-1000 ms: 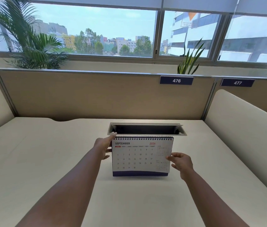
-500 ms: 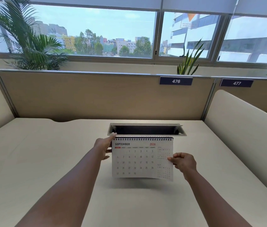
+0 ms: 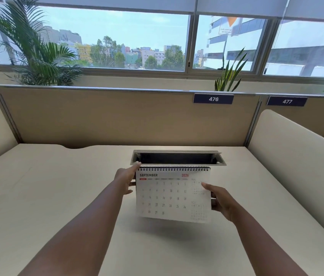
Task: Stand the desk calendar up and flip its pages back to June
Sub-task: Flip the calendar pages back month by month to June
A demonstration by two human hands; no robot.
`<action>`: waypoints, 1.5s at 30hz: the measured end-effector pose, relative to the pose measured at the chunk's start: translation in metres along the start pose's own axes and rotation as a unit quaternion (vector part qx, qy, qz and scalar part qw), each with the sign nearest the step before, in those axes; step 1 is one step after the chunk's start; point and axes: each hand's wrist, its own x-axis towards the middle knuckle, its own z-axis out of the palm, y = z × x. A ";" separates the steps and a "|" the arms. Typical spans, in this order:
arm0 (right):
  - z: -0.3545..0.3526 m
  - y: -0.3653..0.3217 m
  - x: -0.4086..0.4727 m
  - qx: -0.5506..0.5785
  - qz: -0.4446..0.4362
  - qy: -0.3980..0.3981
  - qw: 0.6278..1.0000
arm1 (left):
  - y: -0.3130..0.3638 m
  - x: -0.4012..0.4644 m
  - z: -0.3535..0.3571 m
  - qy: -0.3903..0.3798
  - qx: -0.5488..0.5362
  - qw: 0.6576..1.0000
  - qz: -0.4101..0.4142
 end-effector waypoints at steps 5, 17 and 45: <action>-0.003 -0.011 0.000 0.183 -0.014 -0.124 0.975 | 0.004 0.002 -0.002 0.001 -0.029 0.999 -0.033; 0.015 -0.039 0.005 0.275 -0.094 -0.105 0.951 | 0.003 0.008 -0.004 -0.026 -0.037 0.998 -0.040; 0.015 0.009 0.017 -0.019 -0.051 0.259 0.964 | 0.003 -0.012 -0.004 -0.013 -0.024 1.000 0.006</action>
